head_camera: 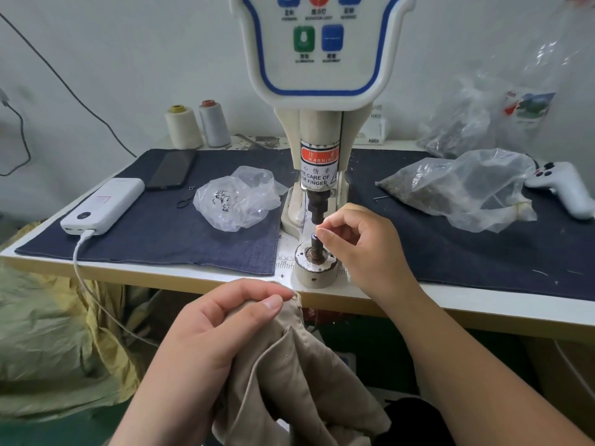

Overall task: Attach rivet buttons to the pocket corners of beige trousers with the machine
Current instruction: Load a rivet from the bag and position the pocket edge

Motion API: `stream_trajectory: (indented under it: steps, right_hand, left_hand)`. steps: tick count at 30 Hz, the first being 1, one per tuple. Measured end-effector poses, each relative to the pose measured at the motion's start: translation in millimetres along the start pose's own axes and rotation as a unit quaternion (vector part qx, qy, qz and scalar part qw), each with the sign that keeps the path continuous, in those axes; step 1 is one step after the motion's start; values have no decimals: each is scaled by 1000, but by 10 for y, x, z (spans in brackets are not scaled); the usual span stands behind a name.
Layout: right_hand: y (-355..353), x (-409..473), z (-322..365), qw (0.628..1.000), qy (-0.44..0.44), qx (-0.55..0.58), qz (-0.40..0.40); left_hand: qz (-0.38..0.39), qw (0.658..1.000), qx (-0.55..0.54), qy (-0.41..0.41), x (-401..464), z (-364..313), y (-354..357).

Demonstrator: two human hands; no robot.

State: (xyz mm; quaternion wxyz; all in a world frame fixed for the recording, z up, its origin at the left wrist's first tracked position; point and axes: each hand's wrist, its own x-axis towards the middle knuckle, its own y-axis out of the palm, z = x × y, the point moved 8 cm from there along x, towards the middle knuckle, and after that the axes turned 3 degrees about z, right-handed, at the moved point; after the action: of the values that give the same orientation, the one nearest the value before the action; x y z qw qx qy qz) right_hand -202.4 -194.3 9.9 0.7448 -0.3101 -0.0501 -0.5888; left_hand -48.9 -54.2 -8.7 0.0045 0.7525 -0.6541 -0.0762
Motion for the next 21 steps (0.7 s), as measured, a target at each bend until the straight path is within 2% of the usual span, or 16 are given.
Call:
stream_trajectory:
  steps: [21]
  right_hand:
    - [-10,35,-13,1000,21,-10,2]
  left_hand:
    - [-10,1000,17,6,5,13,-41]
